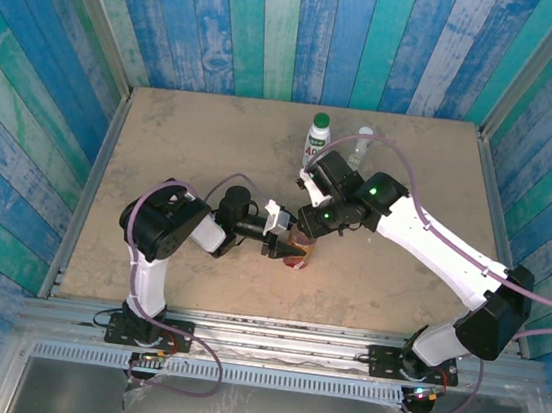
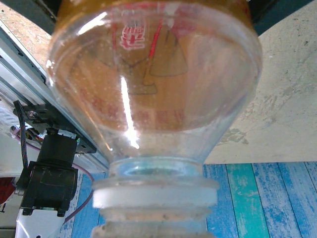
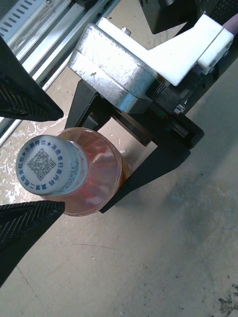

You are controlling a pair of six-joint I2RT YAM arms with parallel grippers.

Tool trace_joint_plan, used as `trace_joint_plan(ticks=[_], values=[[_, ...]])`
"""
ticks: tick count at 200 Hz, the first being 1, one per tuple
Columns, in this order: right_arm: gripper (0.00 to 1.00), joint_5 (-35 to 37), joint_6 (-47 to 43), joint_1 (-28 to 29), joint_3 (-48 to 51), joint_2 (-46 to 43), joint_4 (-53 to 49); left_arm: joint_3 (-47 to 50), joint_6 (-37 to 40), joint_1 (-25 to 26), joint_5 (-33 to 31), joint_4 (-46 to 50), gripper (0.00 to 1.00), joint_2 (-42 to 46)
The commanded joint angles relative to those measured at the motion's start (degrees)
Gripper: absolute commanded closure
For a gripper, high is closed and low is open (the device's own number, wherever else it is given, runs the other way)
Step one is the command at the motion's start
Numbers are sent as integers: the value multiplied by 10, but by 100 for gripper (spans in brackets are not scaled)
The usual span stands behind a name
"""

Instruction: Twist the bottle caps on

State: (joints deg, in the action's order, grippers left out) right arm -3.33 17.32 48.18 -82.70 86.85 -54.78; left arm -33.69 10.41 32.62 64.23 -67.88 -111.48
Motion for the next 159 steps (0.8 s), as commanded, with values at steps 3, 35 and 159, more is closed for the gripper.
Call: trace_joint_plan(ticks=[3, 35, 159], values=[[59, -7, 8, -2, -3, 8, -5, 13, 14, 6, -24, 97, 44, -13], [64, -11, 2, -2, -3, 13, -9, 13, 12, 6, -23, 98, 44, -13], [70, -67, -362, -23, -61, 44, -71, 14, 2, 7, -10, 90, 44, -13]])
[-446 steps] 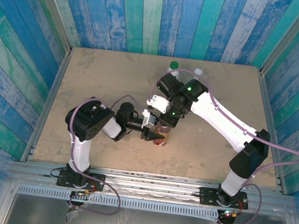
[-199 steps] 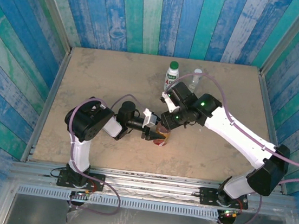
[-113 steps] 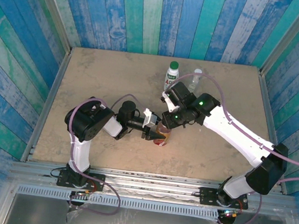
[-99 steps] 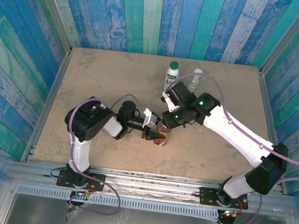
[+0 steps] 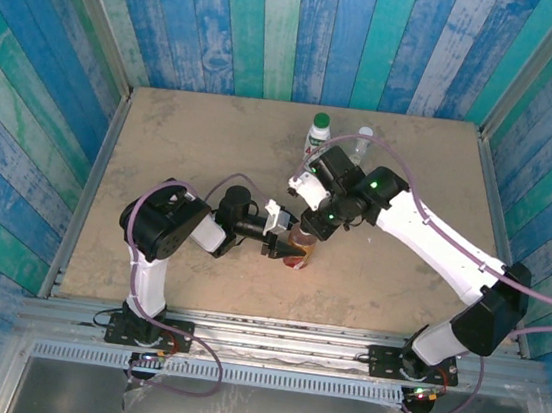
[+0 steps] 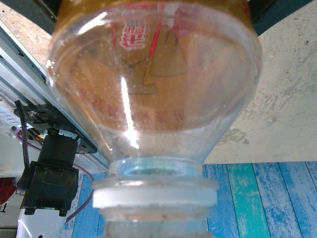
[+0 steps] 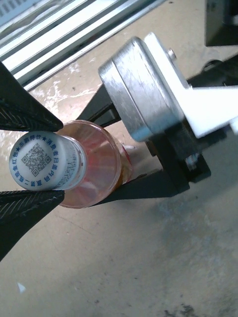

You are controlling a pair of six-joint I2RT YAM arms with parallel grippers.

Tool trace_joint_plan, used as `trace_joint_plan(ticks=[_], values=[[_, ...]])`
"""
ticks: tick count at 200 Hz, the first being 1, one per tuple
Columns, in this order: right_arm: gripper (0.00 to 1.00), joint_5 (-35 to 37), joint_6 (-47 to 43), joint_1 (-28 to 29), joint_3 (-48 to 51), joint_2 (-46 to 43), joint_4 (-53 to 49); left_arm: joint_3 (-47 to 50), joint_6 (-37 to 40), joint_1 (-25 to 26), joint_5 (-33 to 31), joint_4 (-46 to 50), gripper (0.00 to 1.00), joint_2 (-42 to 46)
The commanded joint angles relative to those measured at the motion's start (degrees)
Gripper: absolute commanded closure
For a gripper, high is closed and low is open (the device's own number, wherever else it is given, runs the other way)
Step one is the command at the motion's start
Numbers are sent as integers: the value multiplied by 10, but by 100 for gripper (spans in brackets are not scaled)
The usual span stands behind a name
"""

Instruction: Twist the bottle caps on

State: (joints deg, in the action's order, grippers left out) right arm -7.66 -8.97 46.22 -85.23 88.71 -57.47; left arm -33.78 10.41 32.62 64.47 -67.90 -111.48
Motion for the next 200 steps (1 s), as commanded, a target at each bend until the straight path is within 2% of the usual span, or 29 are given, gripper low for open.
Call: trace_joint_plan(ticks=[1, 35, 77, 112, 144, 200], values=[[70, -24, -99, -3, -37, 26, -45, 15, 2, 7, -13, 91, 45, -13], [68, -31, -96, -4, -82, 73, -101, 17, 7, 6, -15, 98, 44, -8], [68, -27, -72, -6, -68, 61, -98, 15, 8, 6, -15, 100, 45, -9], [71, -19, -35, -13, -34, 31, -52, 14, 8, 6, -15, 101, 45, -9], [72, -40, -5, -20, 18, -4, 5, 15, 10, 6, -15, 105, 44, -9], [71, -65, 14, -22, 41, 10, 13, 14, 11, 6, -15, 107, 45, -5]])
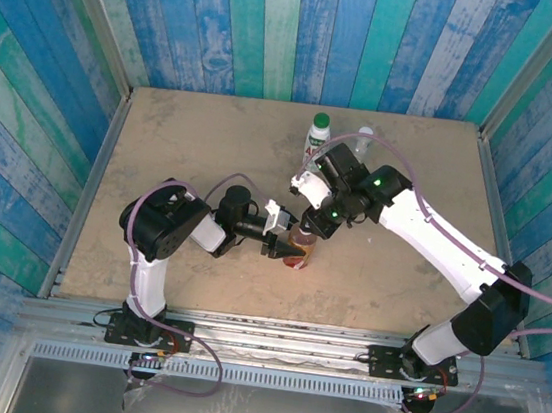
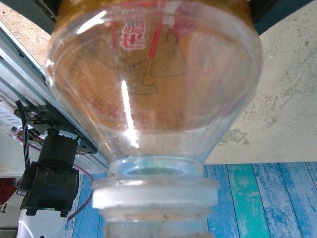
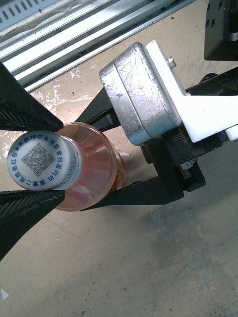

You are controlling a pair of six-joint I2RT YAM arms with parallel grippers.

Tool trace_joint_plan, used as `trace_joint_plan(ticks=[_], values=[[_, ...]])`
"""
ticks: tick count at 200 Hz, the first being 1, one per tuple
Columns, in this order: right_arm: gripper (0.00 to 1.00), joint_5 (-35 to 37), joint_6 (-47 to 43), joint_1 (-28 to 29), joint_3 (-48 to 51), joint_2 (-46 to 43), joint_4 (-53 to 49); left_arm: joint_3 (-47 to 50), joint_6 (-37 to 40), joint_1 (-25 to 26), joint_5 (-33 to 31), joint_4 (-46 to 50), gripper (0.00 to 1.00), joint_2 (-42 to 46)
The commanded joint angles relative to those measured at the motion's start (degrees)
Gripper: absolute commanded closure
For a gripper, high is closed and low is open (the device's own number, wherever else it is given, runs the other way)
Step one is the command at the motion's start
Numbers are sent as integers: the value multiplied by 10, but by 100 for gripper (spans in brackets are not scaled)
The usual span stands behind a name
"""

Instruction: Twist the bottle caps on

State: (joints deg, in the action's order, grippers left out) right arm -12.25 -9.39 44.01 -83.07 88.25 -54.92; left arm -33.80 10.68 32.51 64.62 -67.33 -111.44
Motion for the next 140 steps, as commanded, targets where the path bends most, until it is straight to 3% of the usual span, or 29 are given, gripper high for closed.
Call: trace_joint_plan(ticks=[1, 140], values=[[71, -19, 18, 0, 19, 15, -13, 15, 9, 7, -17, 101, 45, -5], [65, -14, 14, 2, 38, -21, 23, 14, 14, 7, -18, 111, 45, -2]])
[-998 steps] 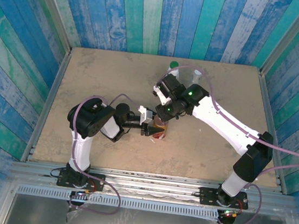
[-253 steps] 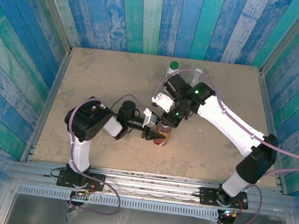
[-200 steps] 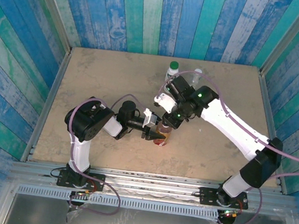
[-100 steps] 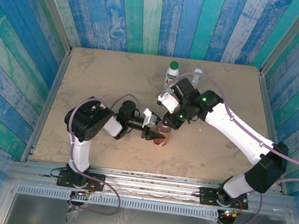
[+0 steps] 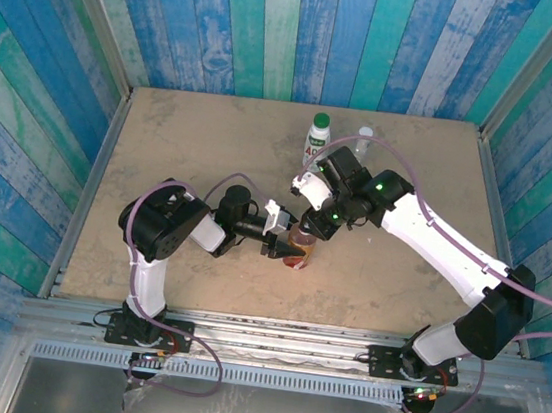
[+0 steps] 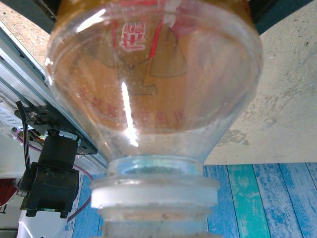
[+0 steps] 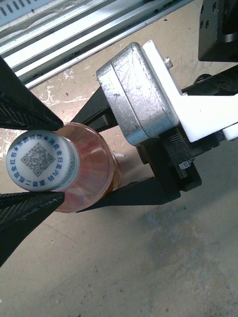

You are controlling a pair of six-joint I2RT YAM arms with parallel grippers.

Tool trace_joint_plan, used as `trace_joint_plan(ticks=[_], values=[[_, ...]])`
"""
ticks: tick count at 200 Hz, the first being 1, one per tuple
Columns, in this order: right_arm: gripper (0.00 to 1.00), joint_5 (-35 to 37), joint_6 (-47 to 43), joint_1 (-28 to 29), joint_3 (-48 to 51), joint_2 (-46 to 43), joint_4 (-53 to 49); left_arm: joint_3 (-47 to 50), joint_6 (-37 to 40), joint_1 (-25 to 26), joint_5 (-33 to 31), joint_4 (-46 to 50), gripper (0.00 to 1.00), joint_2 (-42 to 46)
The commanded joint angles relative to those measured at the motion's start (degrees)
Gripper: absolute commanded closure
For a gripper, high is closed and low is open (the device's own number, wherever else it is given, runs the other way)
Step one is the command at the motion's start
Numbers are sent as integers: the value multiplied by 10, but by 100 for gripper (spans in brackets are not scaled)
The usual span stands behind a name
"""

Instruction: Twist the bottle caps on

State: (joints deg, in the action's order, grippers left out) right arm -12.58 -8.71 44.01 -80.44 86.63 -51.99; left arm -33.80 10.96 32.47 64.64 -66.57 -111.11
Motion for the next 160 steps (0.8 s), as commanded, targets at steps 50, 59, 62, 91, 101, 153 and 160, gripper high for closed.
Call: trace_joint_plan(ticks=[50, 59, 62, 91, 101, 153, 160], values=[[40, 11, 14, 2, 16, -27, 17, 14, 12, 8, -19, 107, 45, -5], [37, 17, 18, 3, 19, -35, 26, 14, 11, 8, -19, 106, 45, -5], [36, 19, 19, 2, 21, -37, 28, 14, 11, 8, -19, 107, 45, -5], [29, 43, 37, 2, 27, -59, 50, 13, 12, 8, -18, 108, 45, -5], [32, 46, 43, 0, 31, -67, 56, 12, 11, 8, -17, 108, 45, -6], [63, 39, 63, -15, 55, -64, 58, 12, 11, 8, -15, 108, 45, -7], [64, 33, 62, -15, 55, -59, 58, 12, 10, 8, -14, 105, 45, -6]])
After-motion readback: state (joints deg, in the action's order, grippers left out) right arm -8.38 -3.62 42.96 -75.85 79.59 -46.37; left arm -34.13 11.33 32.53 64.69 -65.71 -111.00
